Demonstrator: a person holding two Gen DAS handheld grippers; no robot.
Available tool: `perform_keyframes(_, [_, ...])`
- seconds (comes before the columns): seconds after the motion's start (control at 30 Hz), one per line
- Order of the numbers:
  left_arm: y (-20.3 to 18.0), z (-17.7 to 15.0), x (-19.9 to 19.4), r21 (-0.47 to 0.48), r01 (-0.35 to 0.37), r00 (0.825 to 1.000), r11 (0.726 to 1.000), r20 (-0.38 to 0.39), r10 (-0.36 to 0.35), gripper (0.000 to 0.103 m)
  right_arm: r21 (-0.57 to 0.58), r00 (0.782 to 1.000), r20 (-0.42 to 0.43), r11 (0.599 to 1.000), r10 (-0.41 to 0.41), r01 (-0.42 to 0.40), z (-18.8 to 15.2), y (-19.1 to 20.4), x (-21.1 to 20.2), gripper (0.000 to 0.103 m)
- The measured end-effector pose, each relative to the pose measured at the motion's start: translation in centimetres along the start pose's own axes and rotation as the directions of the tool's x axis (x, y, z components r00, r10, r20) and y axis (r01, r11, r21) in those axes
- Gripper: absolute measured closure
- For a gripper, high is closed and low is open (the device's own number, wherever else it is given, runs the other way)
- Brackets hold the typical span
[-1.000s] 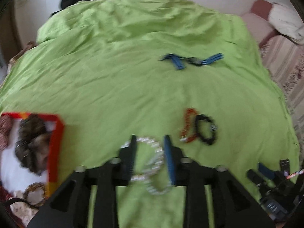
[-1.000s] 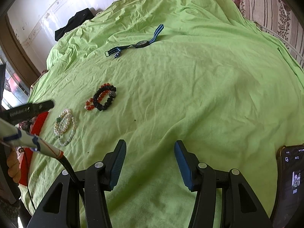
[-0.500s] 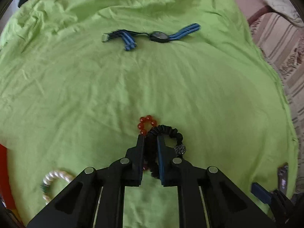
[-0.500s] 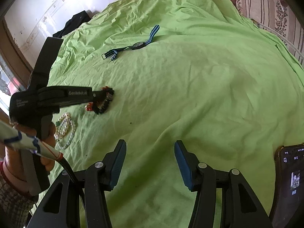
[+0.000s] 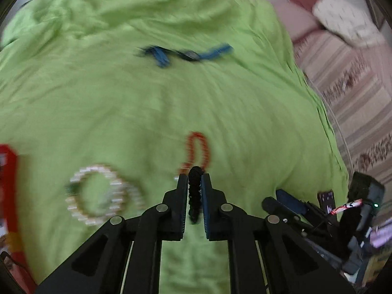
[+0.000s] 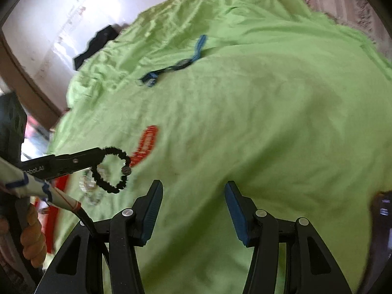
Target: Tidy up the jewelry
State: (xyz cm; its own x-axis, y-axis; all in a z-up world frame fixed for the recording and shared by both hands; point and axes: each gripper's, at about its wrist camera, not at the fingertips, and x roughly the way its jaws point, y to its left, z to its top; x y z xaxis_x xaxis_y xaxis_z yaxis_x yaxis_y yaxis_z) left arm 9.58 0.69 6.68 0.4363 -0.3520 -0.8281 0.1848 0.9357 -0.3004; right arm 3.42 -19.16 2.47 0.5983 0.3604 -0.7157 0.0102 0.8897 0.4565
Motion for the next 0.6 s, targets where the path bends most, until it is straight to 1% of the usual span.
perform_keyframes(0.07, [2.2,-0.1,-1.4,-0.044,-0.027,0.999,0.999,0.017,0.028,0.089,0.002,0.999,-0.007,0.999,0.054,-0.054,0.1,0.3,0.6,0.046])
perform_keyframes(0.13, [4.1,-0.4,-2.4,-0.083,-0.053,0.998,0.995,0.029,0.056,0.082,0.011,0.994,-0.013,0.994,0.107,-0.106,0.1,0.8,1.0,0.046])
perform_keyframes(0.17, [5.2,-0.6,-2.8,-0.102,-0.069,0.997,0.992,0.035,0.073,0.081,0.016,0.991,-0.018,0.991,0.131,-0.13,0.1,1.1,1.3,0.046])
perform_keyframes(0.23, [6.4,-0.9,-3.3,-0.108,-0.103,0.993,0.989,0.044,0.108,0.081,0.025,0.985,-0.03,0.985,0.171,-0.17,-0.1,1.7,1.6,0.046])
perform_keyframes(0.27, [6.8,-1.0,-3.2,-0.097,-0.133,0.989,0.986,0.047,0.138,0.08,0.026,0.981,-0.036,0.981,0.191,-0.191,-0.2,2.1,1.6,0.046])
perform_keyframes(0.33, [7.5,-1.2,-2.7,-0.079,-0.179,0.982,0.981,0.045,0.183,0.076,0.016,0.98,-0.034,0.98,0.198,-0.198,-0.1,2.8,1.7,0.046])
perform_keyframes(0.43, [8.6,-1.2,-2.0,-0.078,-0.213,0.975,0.974,0.039,0.217,0.075,-0.004,0.986,-0.04,0.986,0.164,-0.165,0.5,3.8,2.5,0.046])
perform_keyframes(0.47, [9.0,-1.1,-1.8,-0.082,-0.217,0.974,0.973,0.041,0.221,0.074,0.004,0.985,-0.05,0.986,0.166,-0.166,0.7,3.8,2.9,0.046])
perform_keyframes(0.53, [9.7,-0.8,-1.3,-0.086,-0.232,0.971,0.969,0.04,0.236,0.068,0.029,0.979,-0.084,0.982,0.187,-0.185,1.0,4.1,4.2,0.046])
perform_keyframes(0.6, [10.4,-0.5,-0.6,-0.09,-0.25,0.967,0.964,0.029,0.253,0.067,0.025,0.975,-0.108,0.981,0.193,-0.192,1.1,4.5,5.2,0.046])
